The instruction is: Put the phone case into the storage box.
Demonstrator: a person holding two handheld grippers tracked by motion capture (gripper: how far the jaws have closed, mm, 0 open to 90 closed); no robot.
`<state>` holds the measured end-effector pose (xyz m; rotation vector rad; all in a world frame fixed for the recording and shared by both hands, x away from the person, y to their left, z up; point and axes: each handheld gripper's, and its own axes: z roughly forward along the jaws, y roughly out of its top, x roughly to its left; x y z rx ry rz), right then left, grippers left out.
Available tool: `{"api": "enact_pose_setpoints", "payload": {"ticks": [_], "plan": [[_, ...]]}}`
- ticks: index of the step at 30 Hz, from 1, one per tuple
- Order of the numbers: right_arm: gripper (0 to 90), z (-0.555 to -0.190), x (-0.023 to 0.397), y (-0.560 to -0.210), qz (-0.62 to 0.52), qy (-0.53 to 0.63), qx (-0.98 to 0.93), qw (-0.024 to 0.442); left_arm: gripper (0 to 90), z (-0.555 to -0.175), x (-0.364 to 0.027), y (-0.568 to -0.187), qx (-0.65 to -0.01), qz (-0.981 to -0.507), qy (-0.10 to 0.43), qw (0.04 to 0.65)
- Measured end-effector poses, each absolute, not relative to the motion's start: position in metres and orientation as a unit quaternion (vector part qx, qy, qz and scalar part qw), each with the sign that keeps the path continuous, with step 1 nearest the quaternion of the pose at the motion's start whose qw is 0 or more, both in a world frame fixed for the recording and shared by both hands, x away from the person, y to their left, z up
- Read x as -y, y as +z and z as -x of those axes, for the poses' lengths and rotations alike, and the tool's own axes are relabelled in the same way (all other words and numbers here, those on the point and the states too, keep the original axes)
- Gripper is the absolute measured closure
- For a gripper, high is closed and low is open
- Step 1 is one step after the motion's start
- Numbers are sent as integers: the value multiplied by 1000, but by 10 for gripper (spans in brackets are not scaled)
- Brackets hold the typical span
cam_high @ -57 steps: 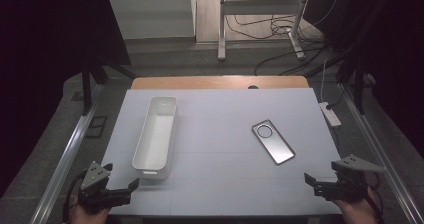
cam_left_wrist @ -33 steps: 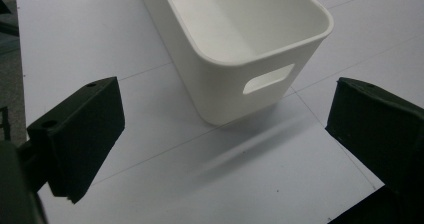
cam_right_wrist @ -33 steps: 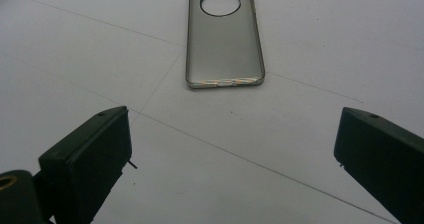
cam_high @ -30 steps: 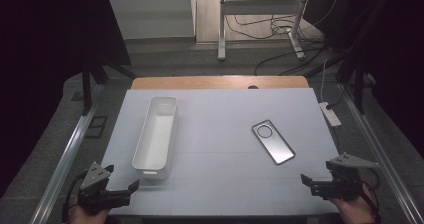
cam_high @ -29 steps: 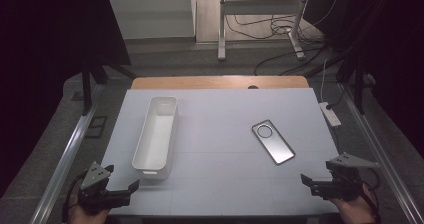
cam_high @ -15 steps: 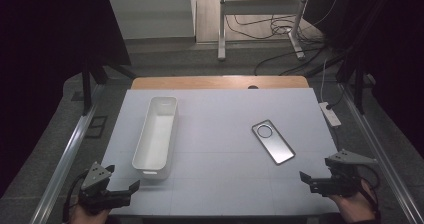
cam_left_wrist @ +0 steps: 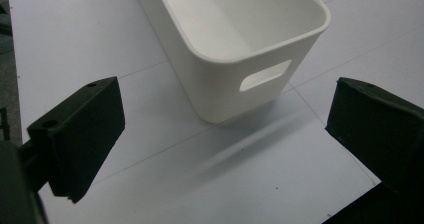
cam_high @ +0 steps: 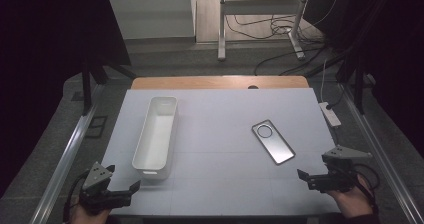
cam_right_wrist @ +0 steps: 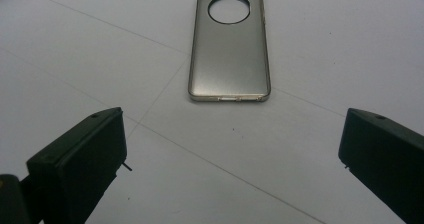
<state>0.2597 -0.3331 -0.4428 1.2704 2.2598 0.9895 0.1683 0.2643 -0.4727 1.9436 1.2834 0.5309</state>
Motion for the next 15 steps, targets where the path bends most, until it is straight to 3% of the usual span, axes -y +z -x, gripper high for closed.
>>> {"api": "enact_pose_setpoints", "payload": {"ticks": [15], "plan": [[0, -274, 326, -442, -452, 348, -804, 170, 28, -169, -265, -473, -503, -754, 203, 371]]}}
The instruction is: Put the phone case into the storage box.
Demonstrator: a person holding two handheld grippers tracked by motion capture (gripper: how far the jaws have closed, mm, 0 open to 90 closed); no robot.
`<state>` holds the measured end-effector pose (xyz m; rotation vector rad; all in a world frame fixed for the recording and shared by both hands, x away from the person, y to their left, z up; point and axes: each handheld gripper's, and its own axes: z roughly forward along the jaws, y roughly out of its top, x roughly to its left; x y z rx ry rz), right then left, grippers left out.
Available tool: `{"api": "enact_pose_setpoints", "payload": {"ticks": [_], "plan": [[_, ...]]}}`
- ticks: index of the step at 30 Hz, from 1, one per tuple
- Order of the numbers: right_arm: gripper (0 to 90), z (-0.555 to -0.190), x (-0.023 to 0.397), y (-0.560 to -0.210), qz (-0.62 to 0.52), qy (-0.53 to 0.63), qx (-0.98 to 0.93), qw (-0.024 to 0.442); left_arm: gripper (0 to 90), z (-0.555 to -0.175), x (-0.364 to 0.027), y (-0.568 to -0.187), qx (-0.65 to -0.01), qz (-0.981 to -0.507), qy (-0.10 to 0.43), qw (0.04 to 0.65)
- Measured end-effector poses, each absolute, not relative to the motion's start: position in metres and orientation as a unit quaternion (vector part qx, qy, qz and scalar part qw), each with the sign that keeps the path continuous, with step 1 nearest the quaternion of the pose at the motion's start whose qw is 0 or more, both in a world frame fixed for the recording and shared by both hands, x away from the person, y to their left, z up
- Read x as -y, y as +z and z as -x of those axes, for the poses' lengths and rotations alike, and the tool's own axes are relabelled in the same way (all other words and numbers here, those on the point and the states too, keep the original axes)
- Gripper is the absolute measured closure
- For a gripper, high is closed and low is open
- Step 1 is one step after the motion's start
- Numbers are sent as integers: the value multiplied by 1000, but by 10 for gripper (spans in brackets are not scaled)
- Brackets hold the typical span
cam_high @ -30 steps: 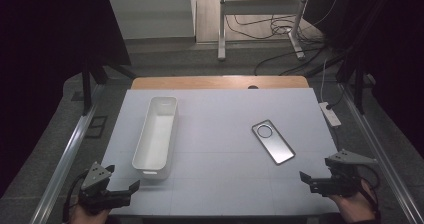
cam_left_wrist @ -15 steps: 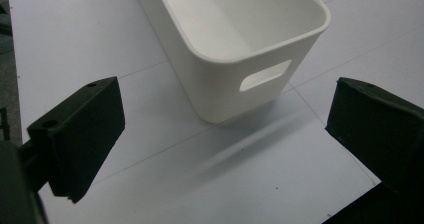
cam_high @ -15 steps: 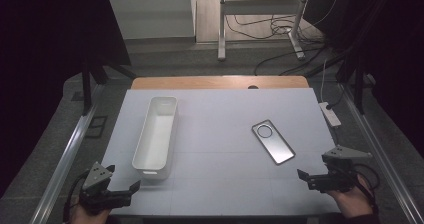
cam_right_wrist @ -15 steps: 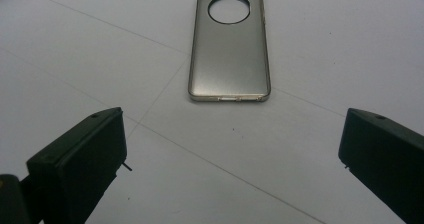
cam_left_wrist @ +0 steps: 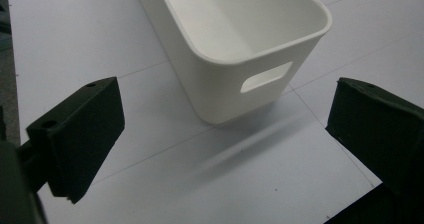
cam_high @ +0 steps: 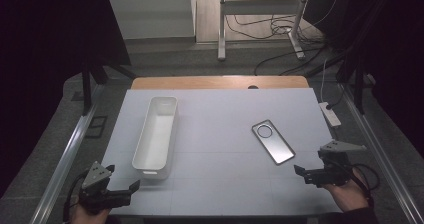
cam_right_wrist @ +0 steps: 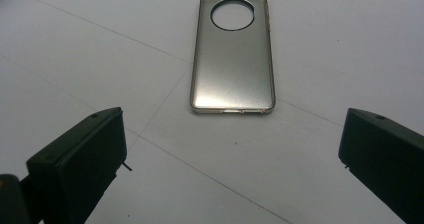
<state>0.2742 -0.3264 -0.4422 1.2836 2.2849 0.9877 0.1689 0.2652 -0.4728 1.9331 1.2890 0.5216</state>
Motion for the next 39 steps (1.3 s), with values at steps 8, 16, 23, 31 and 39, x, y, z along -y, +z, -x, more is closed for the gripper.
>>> {"api": "enact_pose_setpoints", "payload": {"ticks": [8, 16, 23, 31, 39], "plan": [[0, -281, 325, -443, -449, 351, -804, 171, 28, -169, -265, -473, -502, -754, 203, 372], [0, -293, 323, -445, -452, 347, -806, 160, 28, -169, -265, -473, -500, -756, 203, 369], [0, -303, 319, -447, -450, 339, -811, 157, 29, -170, -264, -473, -499, -757, 203, 369], [0, -312, 315, -450, -446, 344, -813, 147, 29, -170, -263, -473, -497, -760, 204, 366], [0, -326, 312, -451, -445, 334, -817, 153, 29, -170, -263, -473, -497, -760, 205, 365]]}}
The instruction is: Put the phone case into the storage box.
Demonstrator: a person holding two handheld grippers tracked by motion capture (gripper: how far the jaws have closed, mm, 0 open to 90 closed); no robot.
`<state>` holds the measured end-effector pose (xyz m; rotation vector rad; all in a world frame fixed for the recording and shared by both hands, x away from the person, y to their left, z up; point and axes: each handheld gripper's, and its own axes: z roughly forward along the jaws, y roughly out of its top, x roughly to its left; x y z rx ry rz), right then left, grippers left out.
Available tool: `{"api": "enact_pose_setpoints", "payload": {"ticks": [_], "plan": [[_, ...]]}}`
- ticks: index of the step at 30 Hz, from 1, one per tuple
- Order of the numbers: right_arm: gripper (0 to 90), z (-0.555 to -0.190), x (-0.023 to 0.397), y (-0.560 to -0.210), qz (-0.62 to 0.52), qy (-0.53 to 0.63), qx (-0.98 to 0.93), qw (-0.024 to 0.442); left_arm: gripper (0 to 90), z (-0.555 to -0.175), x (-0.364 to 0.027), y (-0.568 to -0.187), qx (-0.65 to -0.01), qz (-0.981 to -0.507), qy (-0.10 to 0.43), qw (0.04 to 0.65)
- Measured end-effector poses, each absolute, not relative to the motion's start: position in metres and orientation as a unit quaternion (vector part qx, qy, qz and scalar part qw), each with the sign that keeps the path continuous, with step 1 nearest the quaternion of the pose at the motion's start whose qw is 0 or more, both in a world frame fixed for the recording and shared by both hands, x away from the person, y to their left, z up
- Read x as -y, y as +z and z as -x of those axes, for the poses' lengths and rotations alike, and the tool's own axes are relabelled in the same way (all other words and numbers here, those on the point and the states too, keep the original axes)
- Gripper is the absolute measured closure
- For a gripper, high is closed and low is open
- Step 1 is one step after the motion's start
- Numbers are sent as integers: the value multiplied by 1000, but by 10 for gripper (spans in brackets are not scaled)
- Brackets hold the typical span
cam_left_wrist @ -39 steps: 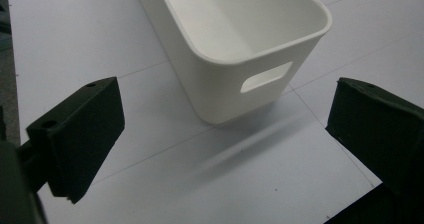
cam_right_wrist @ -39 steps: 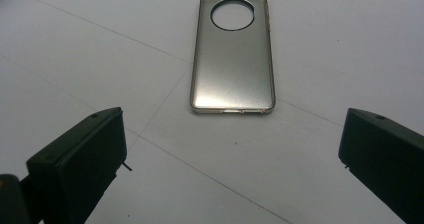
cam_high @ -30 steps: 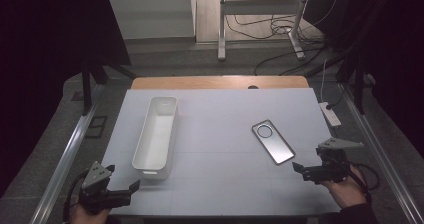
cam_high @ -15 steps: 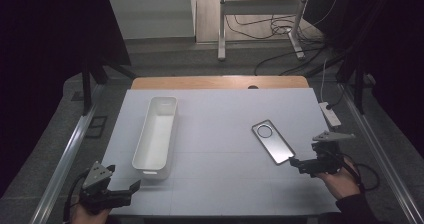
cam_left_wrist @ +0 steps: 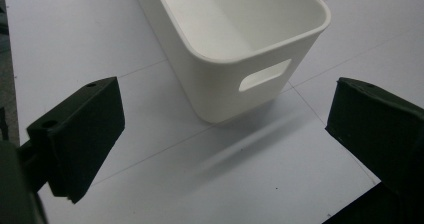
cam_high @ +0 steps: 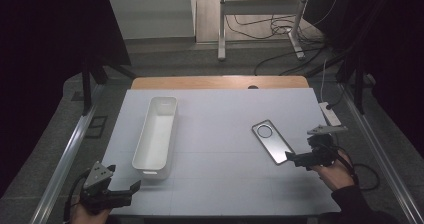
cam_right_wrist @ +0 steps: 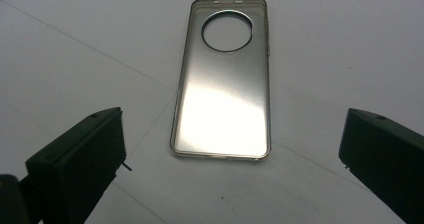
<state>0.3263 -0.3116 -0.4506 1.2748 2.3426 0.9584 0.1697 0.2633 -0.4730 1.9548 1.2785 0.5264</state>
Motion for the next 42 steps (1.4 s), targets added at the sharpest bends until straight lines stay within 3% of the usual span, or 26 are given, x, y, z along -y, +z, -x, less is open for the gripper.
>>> {"api": "enact_pose_setpoints", "payload": {"ticks": [42], "plan": [[0, -383, 298, -462, -455, 299, -827, 143, 32, -170, -264, -473, -493, -763, 200, 368]]}}
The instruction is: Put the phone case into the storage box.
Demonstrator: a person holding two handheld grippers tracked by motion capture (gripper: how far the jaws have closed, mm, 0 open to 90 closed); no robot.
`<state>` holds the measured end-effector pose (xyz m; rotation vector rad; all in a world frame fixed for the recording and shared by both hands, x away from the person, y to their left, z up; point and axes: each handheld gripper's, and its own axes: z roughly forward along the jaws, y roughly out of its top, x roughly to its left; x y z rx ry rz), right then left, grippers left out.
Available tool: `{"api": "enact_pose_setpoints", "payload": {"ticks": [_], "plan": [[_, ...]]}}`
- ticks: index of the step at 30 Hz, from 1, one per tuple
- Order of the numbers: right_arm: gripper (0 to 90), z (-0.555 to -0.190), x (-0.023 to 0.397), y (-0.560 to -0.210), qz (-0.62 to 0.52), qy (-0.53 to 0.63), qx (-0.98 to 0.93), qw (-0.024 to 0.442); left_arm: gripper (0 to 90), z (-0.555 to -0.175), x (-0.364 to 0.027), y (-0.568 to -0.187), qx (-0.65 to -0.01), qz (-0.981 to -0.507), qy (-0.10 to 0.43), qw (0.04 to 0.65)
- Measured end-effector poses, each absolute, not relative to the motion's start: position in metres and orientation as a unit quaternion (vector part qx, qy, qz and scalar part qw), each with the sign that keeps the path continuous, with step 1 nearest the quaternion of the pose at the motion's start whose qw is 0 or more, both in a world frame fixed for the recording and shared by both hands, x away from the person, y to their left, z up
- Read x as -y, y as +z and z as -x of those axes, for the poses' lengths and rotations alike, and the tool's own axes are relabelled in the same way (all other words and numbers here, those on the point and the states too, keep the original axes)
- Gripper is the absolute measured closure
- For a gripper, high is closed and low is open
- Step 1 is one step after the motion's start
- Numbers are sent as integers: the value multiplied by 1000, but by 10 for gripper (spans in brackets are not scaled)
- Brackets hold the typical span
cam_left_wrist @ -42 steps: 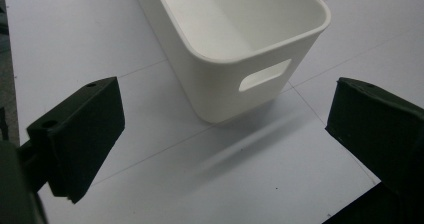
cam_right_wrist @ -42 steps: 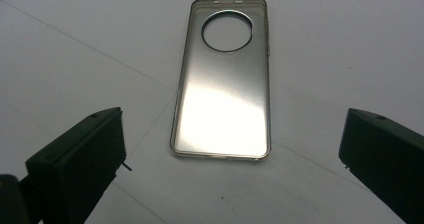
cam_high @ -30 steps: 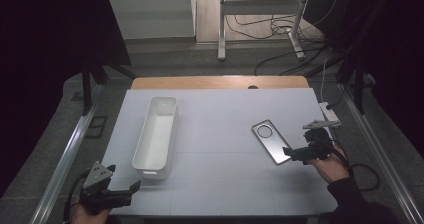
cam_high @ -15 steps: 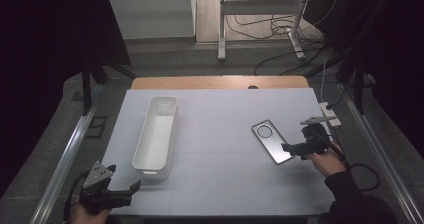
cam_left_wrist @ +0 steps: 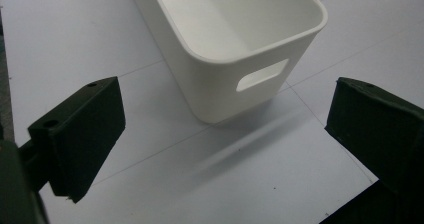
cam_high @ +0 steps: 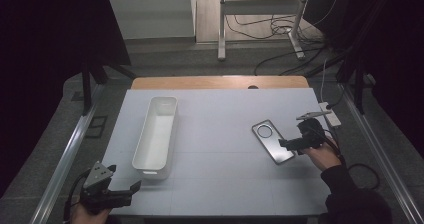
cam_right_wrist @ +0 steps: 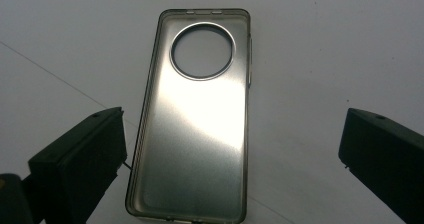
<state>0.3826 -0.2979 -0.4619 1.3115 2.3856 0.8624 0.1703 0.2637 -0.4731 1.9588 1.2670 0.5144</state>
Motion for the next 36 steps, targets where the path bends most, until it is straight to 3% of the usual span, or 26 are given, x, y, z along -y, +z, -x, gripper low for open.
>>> {"api": "enact_pose_setpoints", "payload": {"ticks": [15, 36], "plan": [[0, -399, 286, -460, -473, 290, -819, 150, 34, -170, -264, -473, -492, -763, 200, 369], [37, -405, 286, -487, -476, 233, -838, 133, 35, -169, -264, -473, -488, -764, 202, 370]]}}
